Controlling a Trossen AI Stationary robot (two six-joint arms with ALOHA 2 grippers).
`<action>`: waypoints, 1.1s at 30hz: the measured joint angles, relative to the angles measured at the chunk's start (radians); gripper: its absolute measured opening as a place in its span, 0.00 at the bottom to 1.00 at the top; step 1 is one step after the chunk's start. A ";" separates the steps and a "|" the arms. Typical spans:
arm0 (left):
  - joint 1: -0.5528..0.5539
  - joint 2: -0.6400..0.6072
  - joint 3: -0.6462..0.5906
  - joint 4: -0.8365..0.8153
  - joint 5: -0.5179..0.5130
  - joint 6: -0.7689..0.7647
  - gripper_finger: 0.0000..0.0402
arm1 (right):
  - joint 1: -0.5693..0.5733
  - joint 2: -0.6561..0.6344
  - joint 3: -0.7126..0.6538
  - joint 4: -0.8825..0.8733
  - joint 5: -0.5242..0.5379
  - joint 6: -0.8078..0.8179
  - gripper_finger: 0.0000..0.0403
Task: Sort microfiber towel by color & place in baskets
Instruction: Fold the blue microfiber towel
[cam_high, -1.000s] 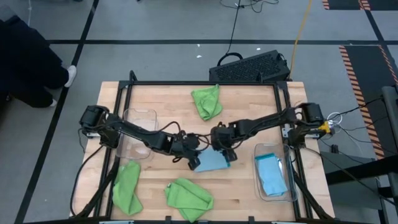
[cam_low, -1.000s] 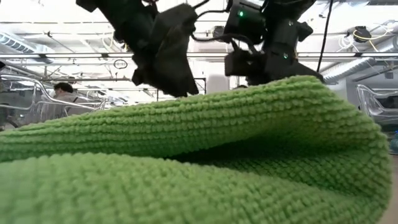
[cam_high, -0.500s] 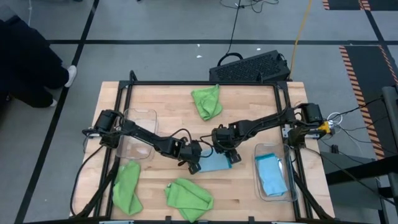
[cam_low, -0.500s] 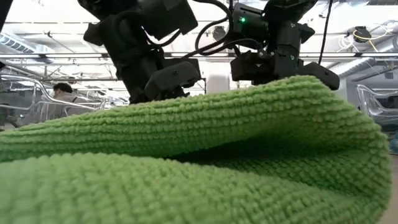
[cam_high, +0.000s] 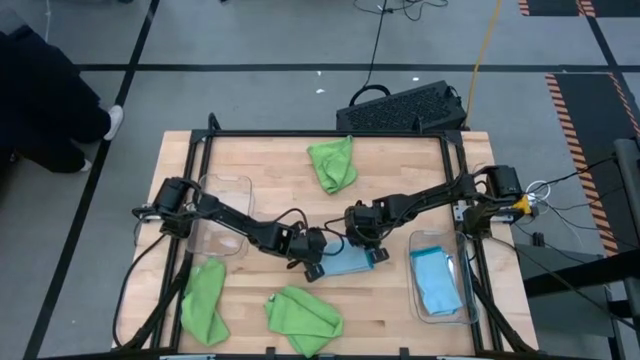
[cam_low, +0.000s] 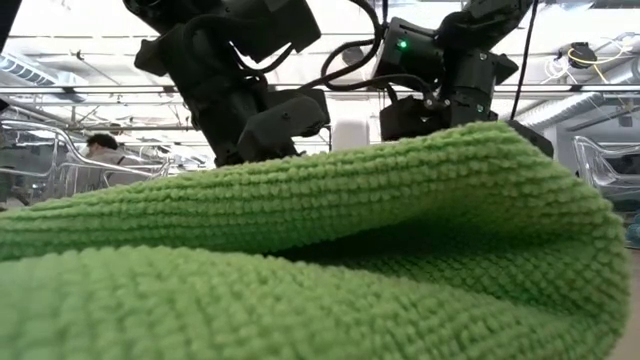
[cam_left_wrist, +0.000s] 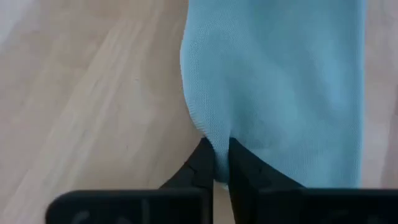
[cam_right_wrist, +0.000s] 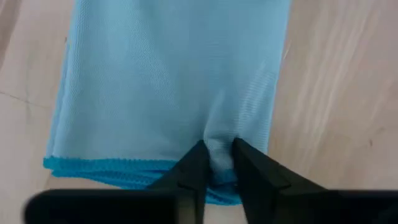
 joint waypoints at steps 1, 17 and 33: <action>0.000 0.000 0.000 0.002 -0.013 0.000 0.06 | 0.002 -0.004 -0.001 -0.002 0.001 0.005 0.13; 0.020 -0.111 0.002 0.007 -0.101 0.107 0.18 | 0.005 -0.210 0.021 -0.138 0.011 0.100 0.03; 0.044 -0.127 0.002 0.009 0.033 0.046 0.21 | -0.046 -0.211 0.075 -0.280 -0.379 0.151 0.03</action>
